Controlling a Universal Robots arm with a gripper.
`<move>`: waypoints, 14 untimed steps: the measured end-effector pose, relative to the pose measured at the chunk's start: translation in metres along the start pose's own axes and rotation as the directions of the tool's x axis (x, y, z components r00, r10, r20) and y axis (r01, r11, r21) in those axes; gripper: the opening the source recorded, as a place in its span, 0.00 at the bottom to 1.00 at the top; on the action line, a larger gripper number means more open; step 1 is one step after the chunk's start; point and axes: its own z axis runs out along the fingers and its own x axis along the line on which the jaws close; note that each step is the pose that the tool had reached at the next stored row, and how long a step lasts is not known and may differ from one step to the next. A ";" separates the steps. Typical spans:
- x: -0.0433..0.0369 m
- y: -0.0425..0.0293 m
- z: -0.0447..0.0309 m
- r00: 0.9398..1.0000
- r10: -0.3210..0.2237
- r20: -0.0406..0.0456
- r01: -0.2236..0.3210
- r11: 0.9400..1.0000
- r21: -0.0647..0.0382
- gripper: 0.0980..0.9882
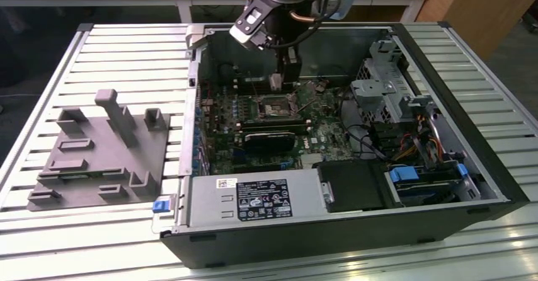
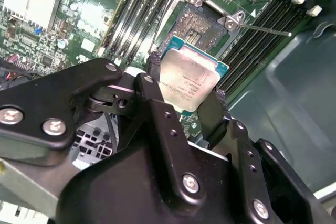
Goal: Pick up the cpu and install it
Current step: 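Place the cpu into insertion slot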
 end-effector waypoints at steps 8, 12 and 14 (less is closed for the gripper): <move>0.0021 -0.0017 0.0103 1.000 0.000 0.000 0.000 1.000 0.000 0.49; 0.0021 -0.0022 0.0177 1.000 0.000 0.000 0.000 1.000 0.000 0.49; 0.0021 -0.0024 0.0213 1.000 0.000 0.000 0.000 1.000 0.000 0.49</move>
